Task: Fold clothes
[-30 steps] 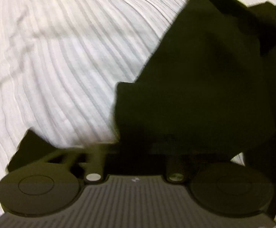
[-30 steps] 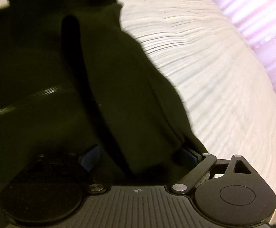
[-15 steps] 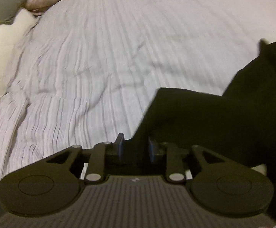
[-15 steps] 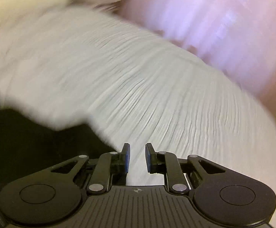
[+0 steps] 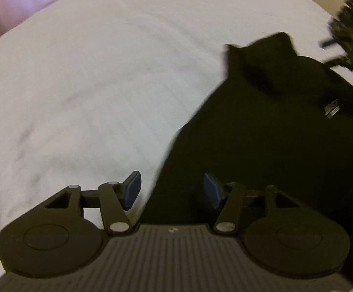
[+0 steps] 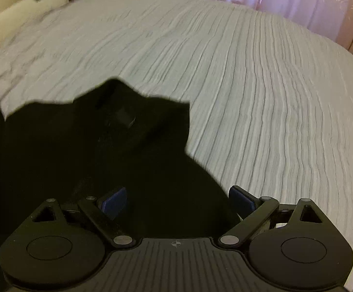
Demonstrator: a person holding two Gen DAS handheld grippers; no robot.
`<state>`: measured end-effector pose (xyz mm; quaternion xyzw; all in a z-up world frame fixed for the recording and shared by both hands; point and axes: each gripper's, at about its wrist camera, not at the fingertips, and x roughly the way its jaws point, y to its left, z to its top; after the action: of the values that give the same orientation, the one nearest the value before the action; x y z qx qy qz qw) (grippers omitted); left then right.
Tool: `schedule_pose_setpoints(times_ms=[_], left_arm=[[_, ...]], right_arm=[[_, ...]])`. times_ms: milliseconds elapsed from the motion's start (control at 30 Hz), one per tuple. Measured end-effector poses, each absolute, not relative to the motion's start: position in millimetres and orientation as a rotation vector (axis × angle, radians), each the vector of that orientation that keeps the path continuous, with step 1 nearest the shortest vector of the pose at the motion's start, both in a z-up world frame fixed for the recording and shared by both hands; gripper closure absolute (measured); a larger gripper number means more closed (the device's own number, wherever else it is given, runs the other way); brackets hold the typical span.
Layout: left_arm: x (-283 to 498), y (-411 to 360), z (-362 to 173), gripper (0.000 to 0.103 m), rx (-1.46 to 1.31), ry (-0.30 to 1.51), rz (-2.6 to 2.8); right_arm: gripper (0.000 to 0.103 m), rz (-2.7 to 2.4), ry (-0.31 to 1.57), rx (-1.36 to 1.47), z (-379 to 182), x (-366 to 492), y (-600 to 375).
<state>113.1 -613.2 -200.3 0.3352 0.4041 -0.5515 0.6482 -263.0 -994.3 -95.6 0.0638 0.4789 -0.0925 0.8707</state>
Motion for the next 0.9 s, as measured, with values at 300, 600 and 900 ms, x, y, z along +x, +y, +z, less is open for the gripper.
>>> schedule_pose_setpoints(times_ms=[300, 600, 900], left_arm=[[99.9, -719.5, -263.0, 0.094, 0.858, 1.033, -1.243], [131.3, -689.5, -192.8, 0.097, 0.693, 0.839, -1.123], [130.2, -663.9, -219.6, 0.075, 0.659, 0.914, -0.984]], right_arm=[[0.042, -0.085, 1.058, 0.170, -148.3, -211.8, -1029.6], [0.093, -0.087, 0.953, 0.108, -84.6, -159.2, -1055.5], [0.038, -0.279, 0.911, 0.170, -111.1, -168.4, -1050.6]])
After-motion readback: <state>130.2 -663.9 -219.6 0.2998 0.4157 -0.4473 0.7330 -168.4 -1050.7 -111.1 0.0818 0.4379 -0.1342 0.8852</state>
